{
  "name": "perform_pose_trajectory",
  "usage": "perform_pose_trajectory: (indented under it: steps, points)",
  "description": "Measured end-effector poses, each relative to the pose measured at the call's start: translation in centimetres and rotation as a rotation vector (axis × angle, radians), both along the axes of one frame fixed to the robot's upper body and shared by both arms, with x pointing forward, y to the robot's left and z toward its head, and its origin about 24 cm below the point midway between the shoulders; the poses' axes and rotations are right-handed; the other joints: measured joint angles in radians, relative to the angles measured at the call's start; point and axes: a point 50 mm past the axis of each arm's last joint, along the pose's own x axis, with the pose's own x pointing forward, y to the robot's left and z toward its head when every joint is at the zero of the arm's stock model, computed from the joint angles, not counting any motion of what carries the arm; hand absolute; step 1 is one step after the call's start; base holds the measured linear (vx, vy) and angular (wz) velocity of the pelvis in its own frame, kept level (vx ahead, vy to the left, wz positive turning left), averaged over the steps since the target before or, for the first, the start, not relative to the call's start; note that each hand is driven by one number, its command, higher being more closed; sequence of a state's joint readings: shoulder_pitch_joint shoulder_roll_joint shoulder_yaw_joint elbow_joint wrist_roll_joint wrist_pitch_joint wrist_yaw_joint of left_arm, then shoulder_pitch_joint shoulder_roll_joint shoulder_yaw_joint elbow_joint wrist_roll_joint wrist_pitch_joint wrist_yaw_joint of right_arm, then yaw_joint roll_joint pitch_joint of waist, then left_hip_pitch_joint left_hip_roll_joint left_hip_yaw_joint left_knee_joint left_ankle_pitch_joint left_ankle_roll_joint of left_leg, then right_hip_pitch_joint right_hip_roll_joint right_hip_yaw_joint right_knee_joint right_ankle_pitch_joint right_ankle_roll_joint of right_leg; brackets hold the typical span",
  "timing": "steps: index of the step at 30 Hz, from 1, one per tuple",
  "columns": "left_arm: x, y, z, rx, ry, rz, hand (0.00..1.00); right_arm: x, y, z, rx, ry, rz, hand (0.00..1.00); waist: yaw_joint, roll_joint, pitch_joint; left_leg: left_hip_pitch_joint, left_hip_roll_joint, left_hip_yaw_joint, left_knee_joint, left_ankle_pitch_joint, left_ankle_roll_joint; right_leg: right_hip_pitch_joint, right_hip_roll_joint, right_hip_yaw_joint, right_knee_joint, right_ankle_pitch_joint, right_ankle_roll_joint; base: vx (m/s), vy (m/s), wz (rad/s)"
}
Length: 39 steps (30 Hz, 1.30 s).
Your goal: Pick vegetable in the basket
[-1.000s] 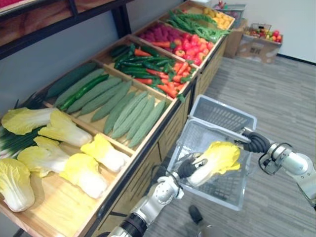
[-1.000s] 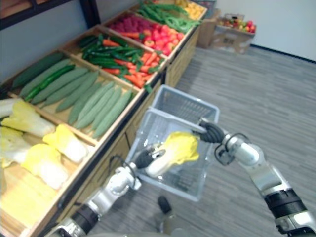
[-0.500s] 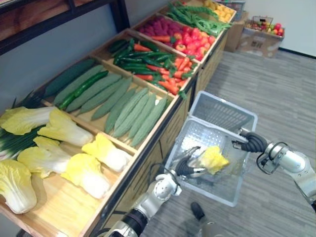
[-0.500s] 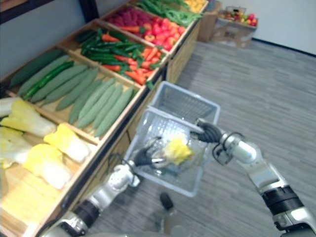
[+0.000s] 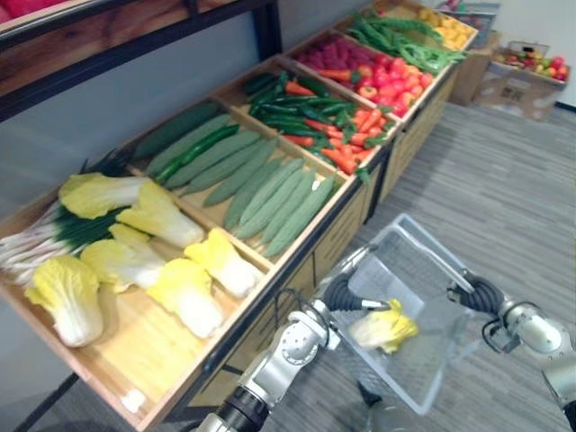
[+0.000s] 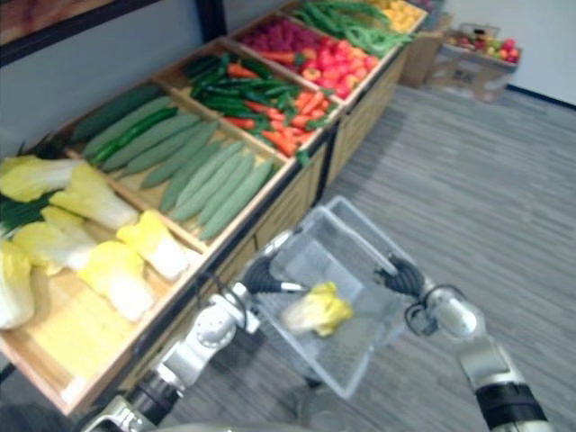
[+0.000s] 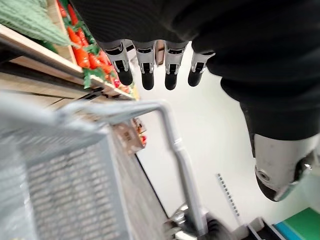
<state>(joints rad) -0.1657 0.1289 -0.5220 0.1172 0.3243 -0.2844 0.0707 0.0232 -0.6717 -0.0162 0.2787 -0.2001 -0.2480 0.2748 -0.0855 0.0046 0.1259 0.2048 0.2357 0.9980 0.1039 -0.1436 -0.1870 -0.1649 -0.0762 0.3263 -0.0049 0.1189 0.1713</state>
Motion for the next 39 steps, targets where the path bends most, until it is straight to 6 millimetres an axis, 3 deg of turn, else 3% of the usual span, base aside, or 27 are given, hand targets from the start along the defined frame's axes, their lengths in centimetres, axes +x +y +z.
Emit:
perform_pose_trajectory:
  steps: [4,8,14,16,19,21,26,30,32,33,36,39]
  points:
    - [-1.5,-1.5,2.4,-0.114,-0.046,-0.108,0.0,-1.9,-2.6,-2.9,0.018,0.073,-0.219,1.0,0.027,-0.001,-0.003,-0.029,-0.004,-0.068,-0.009,0.013,0.015,0.013,-0.025,-0.071,0.01,-0.002,0.002,-0.06,-0.037,0.5]
    - [-2.3,-1.7,4.6,-0.218,-0.1,-0.149,0.0,-4.8,-4.5,-5.6,0.069,0.136,-0.434,1.0,0.056,-0.01,-0.017,-0.069,-0.013,-0.144,-0.033,0.032,0.025,0.016,-0.048,-0.145,0.011,-0.002,0.002,-0.05,-0.03,0.58]
    - [-2.9,-0.2,5.5,-0.362,-0.067,-0.101,0.0,-10.9,-4.4,-11.7,0.259,0.256,-0.811,1.0,0.066,-0.039,-0.07,-0.118,-0.043,-0.316,-0.116,0.104,0.052,0.053,-0.091,-0.307,0.007,-0.017,0.003,-0.03,-0.021,0.76]
    - [-2.6,1.1,6.0,-0.392,-0.089,-0.043,0.0,-12.9,-4.2,-13.3,0.323,0.303,-0.936,1.0,0.078,-0.051,-0.086,-0.139,-0.059,-0.366,-0.142,0.125,0.064,0.057,-0.106,-0.354,0.007,-0.03,0.003,-0.05,-0.017,0.86]
    - [-1.6,4.8,6.3,-0.428,-0.131,0.149,0.0,-16.3,-4.2,-15.5,0.391,0.392,-1.132,1.0,0.093,-0.059,-0.096,-0.152,-0.086,-0.451,-0.207,0.176,0.072,0.075,-0.124,-0.434,0.007,-0.058,0.002,-0.05,-0.027,0.85]
    - [-1.0,8.6,6.1,-0.473,-0.139,0.346,0.0,-18.5,-3.8,-16.8,0.451,0.454,-1.276,1.0,0.093,-0.062,-0.099,-0.185,-0.089,-0.523,-0.207,0.201,0.079,0.088,-0.133,-0.5,0.007,-0.066,0.004,-0.01,-0.029,0.82]
    - [-0.9,15.1,5.2,-0.491,-0.139,0.699,0.0,-21.0,-2.4,-18.2,0.525,0.523,-1.433,1.0,0.094,-0.076,-0.104,-0.239,-0.089,-0.619,-0.207,0.23,0.09,0.107,-0.135,-0.592,-0.007,-0.063,-0.001,-0.01,-0.009,0.58]
    - [-1.9,18.3,2.0,-0.468,-0.02,0.89,0.0,-21.1,-2.0,-18.4,0.559,0.521,-1.458,1.0,0.091,-0.091,-0.121,-0.256,-0.095,-0.654,-0.207,0.237,0.09,0.118,-0.136,-0.625,-0.014,-0.073,-0.004,-0.01,0.016,0.26]
    - [-2.7,20.3,-1.5,-0.564,0.162,0.941,0.0,-20.6,-1.9,-18.4,0.571,0.515,-1.455,1.0,0.091,-0.099,-0.121,-0.257,-0.098,-0.66,-0.207,0.238,0.091,0.121,-0.137,-0.636,-0.014,-0.085,-0.024,0.02,0.024,0.14]
    - [-3.6,21.6,-4.2,-0.673,0.311,0.983,0.0,-20.2,-1.7,-18.5,0.58,0.512,-1.446,1.0,0.089,-0.099,-0.122,-0.258,-0.101,-0.667,-0.207,0.238,0.091,0.123,-0.139,-0.643,-0.015,-0.089,-0.026,0.01,0.018,0.09]
    - [-5.6,23.1,-8.1,-0.781,0.496,1.071,0.0,-20.0,-1.0,-18.7,0.591,0.53,-1.437,1.0,0.086,-0.097,-0.124,-0.265,-0.104,-0.681,-0.207,0.237,0.092,0.127,-0.141,-0.654,-0.018,-0.093,-0.027,0.03,0.013,0.14]
    - [-9.7,25.1,-13.1,-0.776,0.699,1.293,0.0,-19.3,-0.4,-18.9,0.6,0.537,-1.413,1.0,0.085,-0.091,-0.129,-0.27,-0.107,-0.687,-0.207,0.232,0.095,0.133,-0.142,-0.662,-0.031,-0.094,-0.027,0.05,0.006,0.07]
